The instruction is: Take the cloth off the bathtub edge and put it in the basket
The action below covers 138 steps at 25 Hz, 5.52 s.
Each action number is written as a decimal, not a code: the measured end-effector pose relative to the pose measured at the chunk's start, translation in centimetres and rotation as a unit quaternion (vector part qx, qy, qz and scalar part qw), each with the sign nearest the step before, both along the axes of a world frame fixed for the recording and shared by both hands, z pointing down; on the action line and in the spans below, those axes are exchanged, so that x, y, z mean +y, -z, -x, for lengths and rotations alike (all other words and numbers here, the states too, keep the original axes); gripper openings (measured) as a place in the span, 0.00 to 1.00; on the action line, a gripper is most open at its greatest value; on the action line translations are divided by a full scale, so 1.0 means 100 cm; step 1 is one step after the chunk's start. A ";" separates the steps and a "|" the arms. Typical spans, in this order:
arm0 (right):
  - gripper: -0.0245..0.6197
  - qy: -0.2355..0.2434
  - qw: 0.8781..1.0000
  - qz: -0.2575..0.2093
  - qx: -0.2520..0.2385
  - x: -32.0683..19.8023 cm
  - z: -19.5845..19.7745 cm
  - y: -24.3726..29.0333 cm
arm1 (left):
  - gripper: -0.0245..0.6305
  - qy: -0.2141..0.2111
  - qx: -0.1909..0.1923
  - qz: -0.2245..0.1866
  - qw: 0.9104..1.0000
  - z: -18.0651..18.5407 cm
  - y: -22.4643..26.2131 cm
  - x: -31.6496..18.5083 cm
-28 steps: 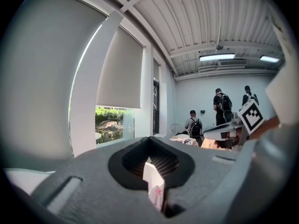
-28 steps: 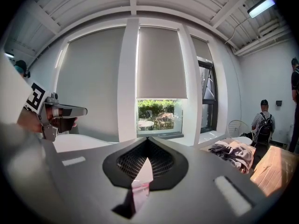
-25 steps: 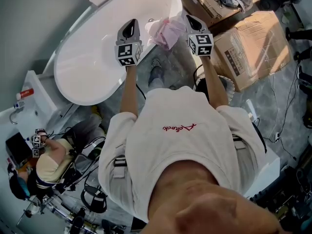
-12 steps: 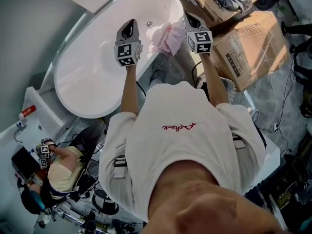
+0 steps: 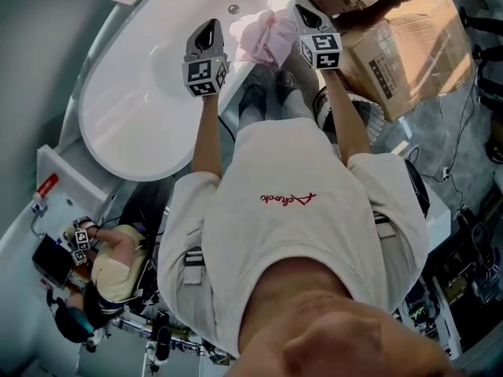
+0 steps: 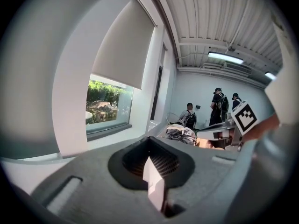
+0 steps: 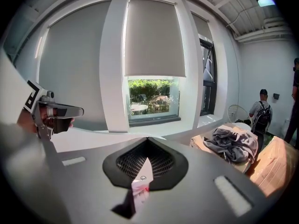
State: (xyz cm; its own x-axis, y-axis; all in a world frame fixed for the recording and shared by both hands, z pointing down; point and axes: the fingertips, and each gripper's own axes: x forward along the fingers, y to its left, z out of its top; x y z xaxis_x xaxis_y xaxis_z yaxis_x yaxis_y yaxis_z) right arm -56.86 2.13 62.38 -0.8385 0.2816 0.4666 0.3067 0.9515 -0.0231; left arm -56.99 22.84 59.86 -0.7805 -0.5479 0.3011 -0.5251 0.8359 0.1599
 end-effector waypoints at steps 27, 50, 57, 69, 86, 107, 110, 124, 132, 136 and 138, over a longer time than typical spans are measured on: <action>0.96 0.073 0.969 0.038 0.233 0.045 -0.028 -0.300 | 0.04 0.037 0.142 0.035 0.989 -0.049 -0.185 -0.034; 0.23 -0.003 0.948 -0.020 0.318 0.030 -0.033 -0.328 | 0.04 0.013 0.136 0.026 0.990 -0.031 -0.179 -0.012; 0.22 -0.042 0.978 0.046 0.201 0.033 -0.024 -0.228 | 0.04 -0.001 0.109 0.021 0.994 -0.011 -0.146 -0.016; 0.23 -0.037 0.995 0.095 -0.019 0.041 0.041 0.013 | 0.04 -0.022 -0.009 -0.009 1.000 0.040 -0.007 -0.039; 0.23 -0.099 0.976 0.081 -0.175 -0.016 0.031 0.208 | 0.04 -0.121 -0.120 -0.053 0.984 0.052 0.143 -0.105; 0.22 -0.381 0.890 0.004 -0.250 -0.286 -0.274 0.274 | 0.04 -0.428 -0.138 -0.099 0.888 -0.179 0.189 -0.416; 0.22 -0.415 0.875 -0.006 -0.250 -0.315 -0.343 0.278 | 0.04 -0.461 -0.140 -0.104 0.870 -0.239 0.195 -0.450; 0.22 -0.511 0.826 -0.023 -0.235 -0.400 -0.582 0.270 | 0.04 -0.574 -0.129 -0.114 0.801 -0.480 0.202 -0.573; 0.22 -0.550 0.805 0.005 -0.221 -0.407 -0.643 0.233 | 0.04 -0.615 -0.108 -0.079 0.777 -0.542 0.174 -0.584; 0.22 -0.560 0.799 0.016 -0.218 -0.401 -0.654 0.215 | 0.04 -0.621 -0.090 -0.072 0.775 -0.544 0.159 -0.592; 0.22 -0.564 0.797 0.020 -0.216 -0.398 -0.658 0.203 | 0.04 -0.627 -0.082 -0.067 0.772 -0.548 0.150 -0.593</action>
State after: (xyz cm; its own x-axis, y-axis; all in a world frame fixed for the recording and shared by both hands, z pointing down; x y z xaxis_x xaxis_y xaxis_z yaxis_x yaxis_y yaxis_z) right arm 8.94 -37.71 42.09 -0.6486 -0.7573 0.0761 -0.7555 0.6284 -0.1852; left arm -2.19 -36.50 44.88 0.3678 -0.9209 0.1290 -0.9299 -0.3650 0.0456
